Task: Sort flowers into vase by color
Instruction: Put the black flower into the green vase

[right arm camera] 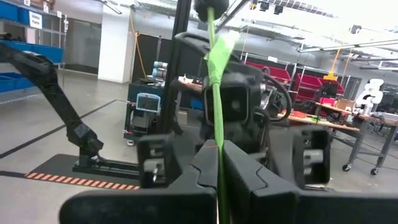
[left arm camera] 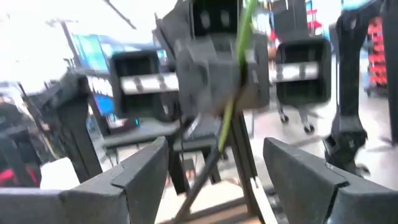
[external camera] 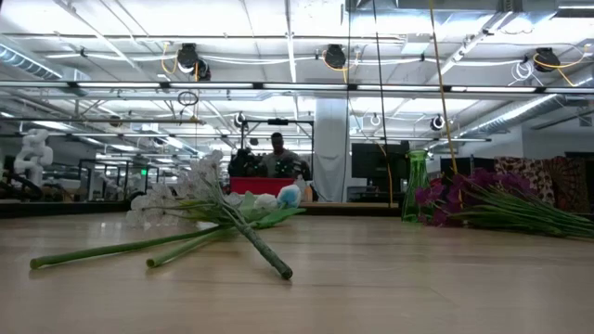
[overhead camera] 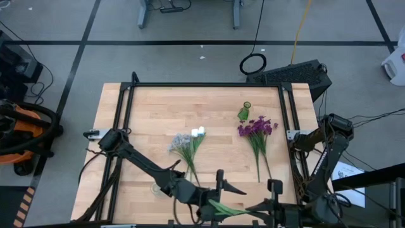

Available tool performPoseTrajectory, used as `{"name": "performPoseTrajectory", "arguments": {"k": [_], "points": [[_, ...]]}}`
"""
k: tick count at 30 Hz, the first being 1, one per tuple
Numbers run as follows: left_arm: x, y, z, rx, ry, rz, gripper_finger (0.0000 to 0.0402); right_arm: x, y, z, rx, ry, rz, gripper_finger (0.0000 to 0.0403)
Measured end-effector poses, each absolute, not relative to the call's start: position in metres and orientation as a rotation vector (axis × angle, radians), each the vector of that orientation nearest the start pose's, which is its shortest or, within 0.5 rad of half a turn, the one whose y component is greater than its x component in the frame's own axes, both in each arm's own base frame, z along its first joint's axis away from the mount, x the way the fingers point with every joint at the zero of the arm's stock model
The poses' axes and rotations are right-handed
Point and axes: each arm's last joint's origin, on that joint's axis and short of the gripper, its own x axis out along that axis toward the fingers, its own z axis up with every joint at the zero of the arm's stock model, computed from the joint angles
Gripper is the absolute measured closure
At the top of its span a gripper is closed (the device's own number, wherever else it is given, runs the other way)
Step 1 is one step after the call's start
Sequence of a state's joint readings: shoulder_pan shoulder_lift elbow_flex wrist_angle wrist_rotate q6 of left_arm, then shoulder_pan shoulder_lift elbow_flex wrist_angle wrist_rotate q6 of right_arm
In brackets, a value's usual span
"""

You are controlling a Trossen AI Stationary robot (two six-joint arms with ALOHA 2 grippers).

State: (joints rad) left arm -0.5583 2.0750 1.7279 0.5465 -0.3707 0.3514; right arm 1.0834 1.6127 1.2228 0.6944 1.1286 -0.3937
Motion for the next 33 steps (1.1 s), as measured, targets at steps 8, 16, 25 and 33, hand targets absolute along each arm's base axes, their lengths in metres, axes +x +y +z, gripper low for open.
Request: {"name": "performPoseTrajectory", "arguments": {"k": [8,16,25,33], "points": [[0.416,-0.258,0.336,0.250,-0.303,-0.148,0.0134,0.192,0.304,0.346,-0.135,-0.081,-0.070,0.0403],[0.411,-0.261,0.342,0.229,-0.377,-0.176,0.0139,0.192,0.303,0.343,-0.148,-0.056,-0.108,0.0402],[0.411,-0.261,0.342,0.229,-0.380,-0.190,0.0236,0.196,0.301,0.341,-0.148,-0.048,-0.120,0.0402],[0.412,-0.262,0.340,0.237,-0.359,-0.198,0.0315,0.196,0.301,0.342,-0.155,-0.051,-0.122,0.0402]]}}
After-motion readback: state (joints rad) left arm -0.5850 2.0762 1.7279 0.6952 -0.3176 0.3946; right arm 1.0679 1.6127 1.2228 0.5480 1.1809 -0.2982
